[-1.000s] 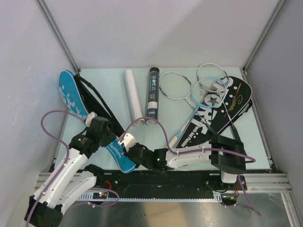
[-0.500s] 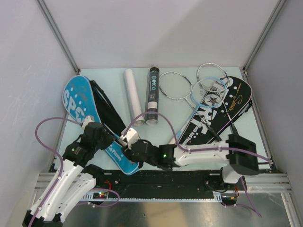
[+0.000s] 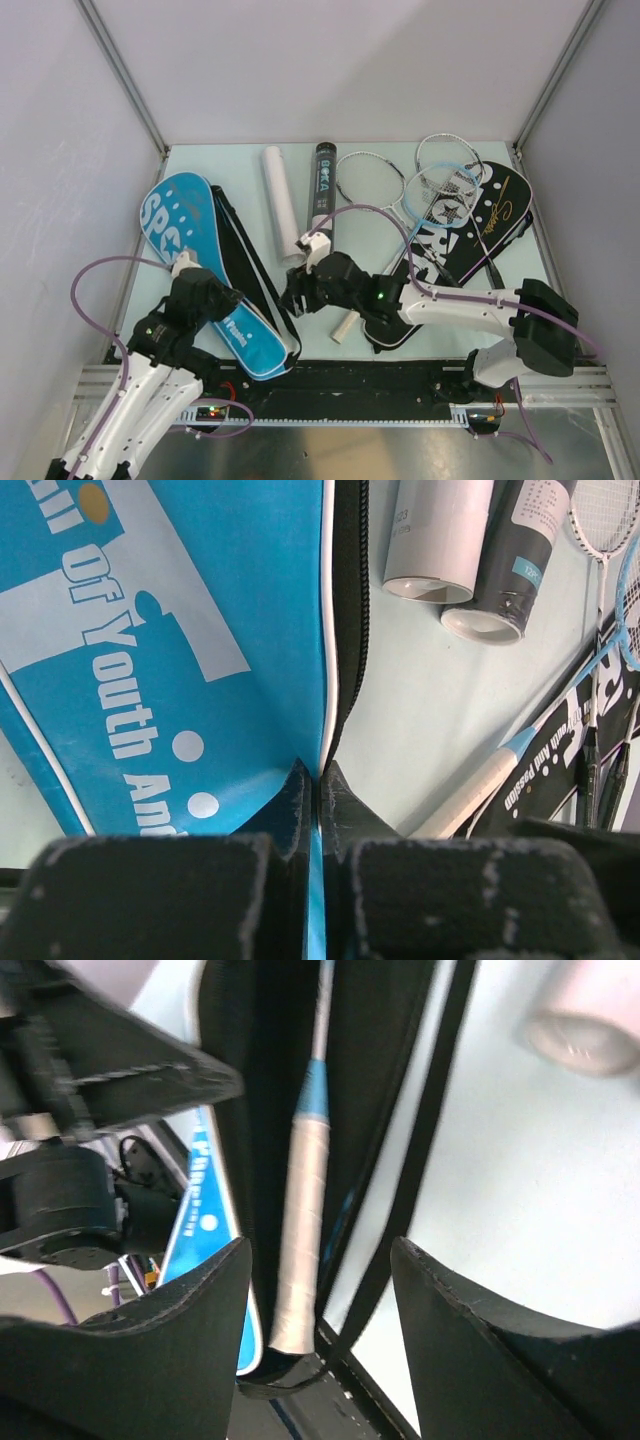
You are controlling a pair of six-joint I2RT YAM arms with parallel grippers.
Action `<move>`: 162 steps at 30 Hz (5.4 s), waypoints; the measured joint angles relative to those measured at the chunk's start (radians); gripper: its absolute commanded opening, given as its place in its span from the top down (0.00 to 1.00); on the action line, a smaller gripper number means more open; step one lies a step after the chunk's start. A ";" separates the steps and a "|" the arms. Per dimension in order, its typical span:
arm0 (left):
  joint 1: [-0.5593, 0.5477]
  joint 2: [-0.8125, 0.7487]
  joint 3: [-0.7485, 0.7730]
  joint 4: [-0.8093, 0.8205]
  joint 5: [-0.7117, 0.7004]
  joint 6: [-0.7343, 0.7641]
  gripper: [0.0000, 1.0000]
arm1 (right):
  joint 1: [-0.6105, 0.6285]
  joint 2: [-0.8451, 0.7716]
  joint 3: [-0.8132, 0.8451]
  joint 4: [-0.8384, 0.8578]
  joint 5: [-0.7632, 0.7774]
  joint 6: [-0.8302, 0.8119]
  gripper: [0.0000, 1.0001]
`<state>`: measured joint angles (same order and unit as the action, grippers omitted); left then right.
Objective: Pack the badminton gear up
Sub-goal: Adjust the racket bag at the center of the board, then pick up the racket from the center of the board.
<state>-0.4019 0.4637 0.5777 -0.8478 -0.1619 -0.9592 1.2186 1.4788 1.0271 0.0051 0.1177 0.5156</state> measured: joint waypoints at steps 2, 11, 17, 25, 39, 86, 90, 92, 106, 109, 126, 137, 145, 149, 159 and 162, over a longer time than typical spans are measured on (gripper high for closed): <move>0.000 -0.010 -0.013 0.005 0.002 0.000 1.00 | -0.033 0.003 -0.051 0.023 -0.029 0.048 0.39; -0.002 -0.052 -0.092 0.028 0.014 -0.006 1.00 | -0.041 0.192 -0.142 0.182 -0.179 0.290 0.38; -0.002 -0.065 -0.140 0.049 0.016 -0.011 1.00 | -0.019 0.303 -0.146 0.258 -0.213 0.394 0.39; -0.002 -0.044 -0.171 0.068 0.016 -0.047 1.00 | -0.002 0.394 -0.146 0.404 -0.217 0.443 0.45; -0.002 -0.008 -0.223 0.117 -0.014 -0.091 1.00 | -0.010 0.551 -0.059 0.593 -0.187 0.435 0.76; -0.004 -0.006 -0.265 0.528 0.104 -0.070 1.00 | 0.053 0.068 0.091 0.076 0.304 -0.217 1.00; -0.002 -0.040 -0.394 0.505 0.090 -0.114 1.00 | 0.098 0.108 0.090 0.120 0.283 -0.174 1.00; -0.002 -0.046 -0.408 0.488 0.090 -0.116 1.00 | 0.113 0.157 0.085 0.126 0.268 -0.148 1.00; -0.002 0.066 -0.349 0.482 0.085 -0.074 1.00 | -0.056 0.180 -0.051 0.124 -0.001 0.008 0.45; -0.002 0.061 -0.349 0.482 0.084 -0.069 1.00 | -0.092 0.161 -0.164 0.204 -0.134 0.047 0.37; -0.002 0.095 -0.349 0.492 0.067 -0.069 1.00 | -0.070 0.237 -0.306 0.550 -0.441 0.169 0.41; -0.002 0.106 -0.349 0.467 0.060 -0.070 1.00 | -0.055 0.319 -0.309 0.633 -0.439 0.236 0.70; -0.002 0.102 -0.349 0.466 0.062 -0.063 1.00 | -0.059 0.266 -0.310 0.580 -0.425 0.298 0.42; -0.002 0.098 -0.349 0.469 0.068 -0.053 1.00 | -0.094 0.100 -0.313 0.433 -0.359 0.301 0.40; -0.002 0.199 -0.329 0.498 0.097 0.004 1.00 | -0.452 -0.124 -0.174 0.022 -0.091 0.048 0.40; -0.002 0.192 -0.327 0.497 0.101 0.019 1.00 | -0.584 -0.115 -0.115 -0.096 -0.035 -0.049 0.41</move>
<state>-0.4034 0.6552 0.2508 -0.3504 -0.0605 -0.9405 0.6346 1.3636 0.9123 -0.0906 0.0822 0.4664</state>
